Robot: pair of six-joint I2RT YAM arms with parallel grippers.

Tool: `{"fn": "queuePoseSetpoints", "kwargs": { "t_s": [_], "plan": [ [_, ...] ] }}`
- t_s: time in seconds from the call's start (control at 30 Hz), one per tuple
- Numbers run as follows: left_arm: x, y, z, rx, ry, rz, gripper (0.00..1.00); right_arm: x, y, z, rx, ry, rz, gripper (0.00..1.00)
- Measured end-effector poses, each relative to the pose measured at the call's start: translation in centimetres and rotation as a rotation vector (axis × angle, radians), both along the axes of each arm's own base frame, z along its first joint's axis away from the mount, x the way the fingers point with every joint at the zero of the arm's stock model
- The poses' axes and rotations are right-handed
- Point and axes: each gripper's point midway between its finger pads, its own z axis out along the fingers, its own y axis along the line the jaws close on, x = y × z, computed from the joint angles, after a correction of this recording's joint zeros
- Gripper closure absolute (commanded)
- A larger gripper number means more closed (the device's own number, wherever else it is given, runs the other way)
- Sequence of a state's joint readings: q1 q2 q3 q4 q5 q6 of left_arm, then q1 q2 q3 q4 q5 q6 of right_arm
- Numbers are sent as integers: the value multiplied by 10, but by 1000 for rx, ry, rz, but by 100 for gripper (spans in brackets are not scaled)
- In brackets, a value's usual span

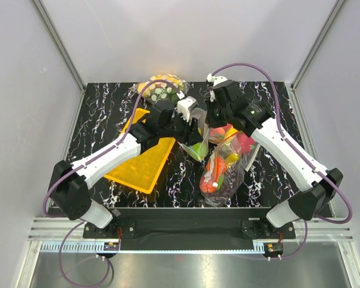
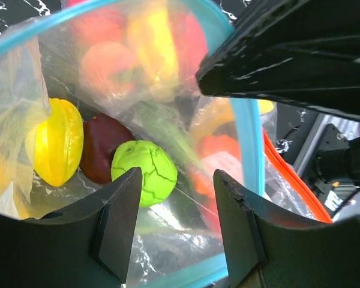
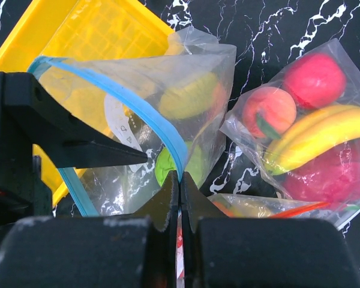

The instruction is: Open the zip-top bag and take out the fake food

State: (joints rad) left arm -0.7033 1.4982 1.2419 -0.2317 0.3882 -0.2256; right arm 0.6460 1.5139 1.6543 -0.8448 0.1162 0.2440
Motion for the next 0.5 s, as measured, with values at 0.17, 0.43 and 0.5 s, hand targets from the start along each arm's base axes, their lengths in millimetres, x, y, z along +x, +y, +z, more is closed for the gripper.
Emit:
{"fn": "queuePoseSetpoints", "kwargs": {
  "t_s": [0.17, 0.43, 0.5],
  "plan": [
    [8, -5, -15, 44, -23, 31, 43, -5, -3, 3, 11, 8, -11, 100],
    [18, -12, -67, 157, 20, 77, 43, -11, -5, 1, 29, 26, -31, 100],
    [20, -12, -77, 179, 27, 86, 43, -14, -7, -3, 30, 37, -38, 100]
  ]
}}
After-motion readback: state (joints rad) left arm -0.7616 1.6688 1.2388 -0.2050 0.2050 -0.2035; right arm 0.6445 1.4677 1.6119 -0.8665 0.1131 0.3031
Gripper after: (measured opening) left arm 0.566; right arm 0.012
